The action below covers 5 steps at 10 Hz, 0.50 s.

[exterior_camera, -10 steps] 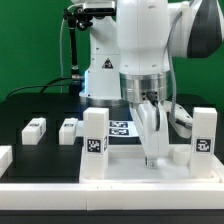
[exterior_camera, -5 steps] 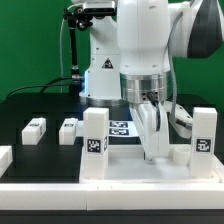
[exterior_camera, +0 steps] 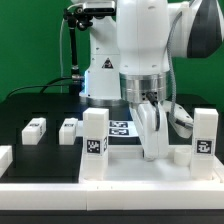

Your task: Assemble desk

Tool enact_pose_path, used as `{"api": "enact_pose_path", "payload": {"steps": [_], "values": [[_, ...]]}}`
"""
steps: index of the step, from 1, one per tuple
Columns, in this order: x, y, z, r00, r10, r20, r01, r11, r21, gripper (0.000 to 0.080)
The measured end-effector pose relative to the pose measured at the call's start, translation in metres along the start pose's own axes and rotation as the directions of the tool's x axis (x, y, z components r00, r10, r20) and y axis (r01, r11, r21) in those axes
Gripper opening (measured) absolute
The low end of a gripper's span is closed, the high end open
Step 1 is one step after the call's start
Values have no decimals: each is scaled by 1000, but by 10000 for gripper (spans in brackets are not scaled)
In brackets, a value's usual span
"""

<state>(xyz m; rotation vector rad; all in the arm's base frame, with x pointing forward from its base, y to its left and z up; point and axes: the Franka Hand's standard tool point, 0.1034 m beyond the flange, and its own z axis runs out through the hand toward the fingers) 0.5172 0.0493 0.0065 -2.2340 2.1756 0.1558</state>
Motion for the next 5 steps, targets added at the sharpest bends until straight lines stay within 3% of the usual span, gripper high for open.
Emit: {"api": "enact_pose_path", "payload": {"steps": [5], "values": [[0,0,0,1000,0,0,0,1000,0,67]]}}
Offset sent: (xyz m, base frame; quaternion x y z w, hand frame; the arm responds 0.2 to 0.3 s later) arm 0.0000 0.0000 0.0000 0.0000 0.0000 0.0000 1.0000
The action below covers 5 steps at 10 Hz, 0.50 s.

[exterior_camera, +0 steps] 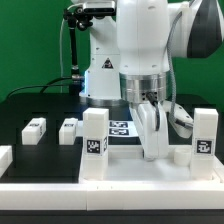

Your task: Assemble desk

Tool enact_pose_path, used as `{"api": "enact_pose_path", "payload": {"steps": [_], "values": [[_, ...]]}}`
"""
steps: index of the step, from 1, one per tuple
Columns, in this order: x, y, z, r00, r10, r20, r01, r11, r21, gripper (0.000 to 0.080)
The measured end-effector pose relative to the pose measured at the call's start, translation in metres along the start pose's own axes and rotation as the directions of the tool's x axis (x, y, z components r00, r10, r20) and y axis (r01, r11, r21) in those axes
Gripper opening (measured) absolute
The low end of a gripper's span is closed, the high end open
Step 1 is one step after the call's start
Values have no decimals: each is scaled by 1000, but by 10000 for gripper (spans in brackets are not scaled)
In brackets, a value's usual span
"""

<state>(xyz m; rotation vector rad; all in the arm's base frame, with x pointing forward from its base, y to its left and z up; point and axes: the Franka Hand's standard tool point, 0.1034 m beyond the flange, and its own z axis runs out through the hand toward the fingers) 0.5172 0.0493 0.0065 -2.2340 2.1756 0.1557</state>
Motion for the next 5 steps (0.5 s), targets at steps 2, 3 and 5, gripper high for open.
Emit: {"api": "enact_pose_path", "payload": {"steps": [2,3,5], "values": [[0,0,0,1000,0,0,0,1000,0,67],[1,1,-1,1000,-27,-1,27,1000,2,67],[24,21,-9,965,-263,-23,263,964,28,67]]}}
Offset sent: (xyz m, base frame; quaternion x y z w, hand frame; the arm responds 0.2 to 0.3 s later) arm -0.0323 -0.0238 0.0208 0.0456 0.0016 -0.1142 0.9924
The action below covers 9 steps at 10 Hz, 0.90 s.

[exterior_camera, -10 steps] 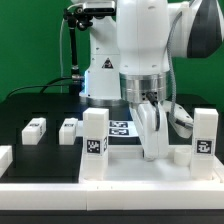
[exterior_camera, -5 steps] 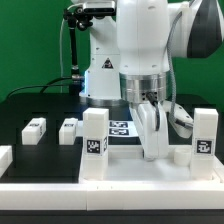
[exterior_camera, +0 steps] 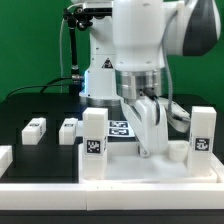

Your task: Assemble desk

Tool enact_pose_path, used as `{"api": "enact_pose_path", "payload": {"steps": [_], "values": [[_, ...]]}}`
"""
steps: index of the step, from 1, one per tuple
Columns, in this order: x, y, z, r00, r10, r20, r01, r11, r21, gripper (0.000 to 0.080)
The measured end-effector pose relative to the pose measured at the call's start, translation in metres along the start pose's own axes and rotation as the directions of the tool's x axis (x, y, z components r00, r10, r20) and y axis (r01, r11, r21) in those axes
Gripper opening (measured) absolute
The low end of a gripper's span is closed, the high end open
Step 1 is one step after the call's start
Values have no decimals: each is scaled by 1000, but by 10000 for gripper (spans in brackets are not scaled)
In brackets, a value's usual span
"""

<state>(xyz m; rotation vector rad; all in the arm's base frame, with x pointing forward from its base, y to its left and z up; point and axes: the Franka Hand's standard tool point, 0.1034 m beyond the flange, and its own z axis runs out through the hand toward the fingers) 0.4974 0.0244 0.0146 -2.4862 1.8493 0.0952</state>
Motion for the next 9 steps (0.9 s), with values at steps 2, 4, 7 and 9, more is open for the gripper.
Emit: {"api": "enact_pose_path", "payload": {"steps": [2,4,7,9], "values": [[21,22,2,979,-205,-8,205,979,-3,67],[23,26,4,951,-308,-5,308,951,-12,67],[31,31,5,887,-463,-4,462,886,-20,67],[42,30,2,790,-614,2,613,789,-34,67]]}}
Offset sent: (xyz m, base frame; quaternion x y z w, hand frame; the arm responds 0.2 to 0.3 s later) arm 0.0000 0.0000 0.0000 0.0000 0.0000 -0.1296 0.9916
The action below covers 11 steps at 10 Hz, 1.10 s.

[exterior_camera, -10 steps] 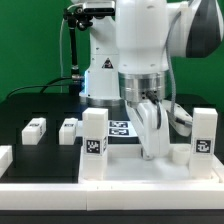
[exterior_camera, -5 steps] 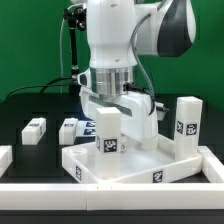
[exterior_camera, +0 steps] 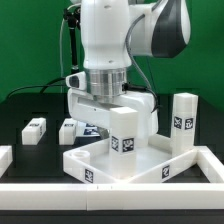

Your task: Assemble desk

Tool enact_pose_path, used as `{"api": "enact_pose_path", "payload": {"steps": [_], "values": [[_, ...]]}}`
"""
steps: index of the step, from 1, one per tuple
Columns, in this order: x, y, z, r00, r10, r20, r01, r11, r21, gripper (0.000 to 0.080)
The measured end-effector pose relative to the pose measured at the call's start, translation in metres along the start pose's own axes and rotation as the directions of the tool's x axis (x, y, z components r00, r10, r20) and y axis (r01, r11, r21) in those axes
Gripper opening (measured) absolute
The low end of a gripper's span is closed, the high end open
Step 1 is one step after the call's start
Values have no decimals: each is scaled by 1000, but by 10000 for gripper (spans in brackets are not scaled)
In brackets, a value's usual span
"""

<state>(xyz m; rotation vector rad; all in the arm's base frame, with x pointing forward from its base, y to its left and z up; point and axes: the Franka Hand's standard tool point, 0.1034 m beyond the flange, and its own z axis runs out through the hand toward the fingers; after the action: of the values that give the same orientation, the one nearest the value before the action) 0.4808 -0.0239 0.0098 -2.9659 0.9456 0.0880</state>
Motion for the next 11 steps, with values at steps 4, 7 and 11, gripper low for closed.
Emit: {"api": "enact_pose_path", "payload": {"steps": [4,7,11], "values": [[29,-11,-7,945,-325,-20,325,946,-10,62],[30,-14,-8,872,-490,-19,489,872,-27,62],[36,-17,-10,695,-719,-6,717,694,-59,61]]}}
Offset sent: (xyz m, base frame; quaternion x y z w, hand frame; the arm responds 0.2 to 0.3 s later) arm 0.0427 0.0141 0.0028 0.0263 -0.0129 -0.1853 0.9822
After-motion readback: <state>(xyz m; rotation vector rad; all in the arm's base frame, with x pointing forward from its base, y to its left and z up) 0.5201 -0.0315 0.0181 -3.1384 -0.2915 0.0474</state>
